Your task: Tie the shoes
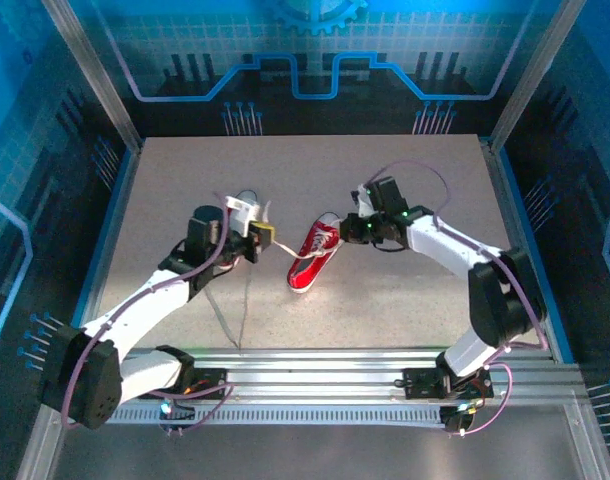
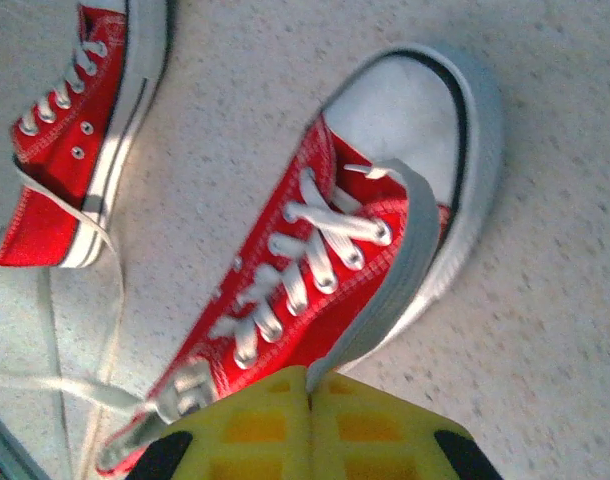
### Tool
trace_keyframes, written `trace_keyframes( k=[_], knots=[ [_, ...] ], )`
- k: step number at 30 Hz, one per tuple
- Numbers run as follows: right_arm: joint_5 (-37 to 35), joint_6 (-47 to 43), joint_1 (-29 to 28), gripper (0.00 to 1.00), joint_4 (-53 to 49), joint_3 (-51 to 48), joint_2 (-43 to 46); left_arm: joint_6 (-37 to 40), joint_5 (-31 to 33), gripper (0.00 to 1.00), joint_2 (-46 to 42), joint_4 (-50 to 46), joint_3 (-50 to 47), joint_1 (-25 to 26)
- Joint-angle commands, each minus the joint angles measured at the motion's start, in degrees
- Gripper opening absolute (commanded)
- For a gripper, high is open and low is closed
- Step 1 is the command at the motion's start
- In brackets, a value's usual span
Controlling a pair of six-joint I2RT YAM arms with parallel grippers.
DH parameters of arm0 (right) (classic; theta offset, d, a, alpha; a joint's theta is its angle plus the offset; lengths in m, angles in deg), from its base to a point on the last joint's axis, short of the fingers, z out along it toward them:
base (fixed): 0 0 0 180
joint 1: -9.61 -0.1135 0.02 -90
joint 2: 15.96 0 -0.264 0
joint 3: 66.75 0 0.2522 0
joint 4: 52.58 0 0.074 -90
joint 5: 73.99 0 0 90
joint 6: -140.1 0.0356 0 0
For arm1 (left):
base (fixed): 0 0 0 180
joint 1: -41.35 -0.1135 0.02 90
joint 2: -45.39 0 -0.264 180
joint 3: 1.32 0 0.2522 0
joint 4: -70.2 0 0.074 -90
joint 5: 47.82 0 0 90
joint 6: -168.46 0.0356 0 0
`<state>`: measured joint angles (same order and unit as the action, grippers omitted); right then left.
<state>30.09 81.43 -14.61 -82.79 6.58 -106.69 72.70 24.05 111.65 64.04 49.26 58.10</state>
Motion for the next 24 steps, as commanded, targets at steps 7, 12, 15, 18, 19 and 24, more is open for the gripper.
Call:
trace_keyframes(
  k=[7,12,15,18,19,24],
  knots=[
    [-14.4,4.4,0.9,0.0,0.7,-11.4,10.6,-13.4,10.8,0.0,-2.7,-8.3,0.0,-15.7],
    [-13.9,4.7,1.1,0.0,1.1,-12.5,9.3,-15.0,14.2,0.0,-0.1,-9.2,1.2,-20.3],
    [-14.2,5.5,1.2,0.0,1.9,-13.9,9.0,-15.1,16.6,0.0,2.7,-11.0,2.4,-21.9],
    [-15.9,5.3,1.6,0.0,1.4,-15.4,8.4,-15.1,17.6,0.0,5.4,-12.0,3.4,-23.9],
    [-16.2,4.9,2.0,0.0,1.1,-15.5,8.0,-15.2,17.3,0.0,6.3,-12.2,3.7,-24.7],
    [-19.8,3.1,4.6,0.0,-3.3,-14.3,6.5,-15.9,15.0,0.0,9.3,-11.7,3.8,-27.8]
  ],
)
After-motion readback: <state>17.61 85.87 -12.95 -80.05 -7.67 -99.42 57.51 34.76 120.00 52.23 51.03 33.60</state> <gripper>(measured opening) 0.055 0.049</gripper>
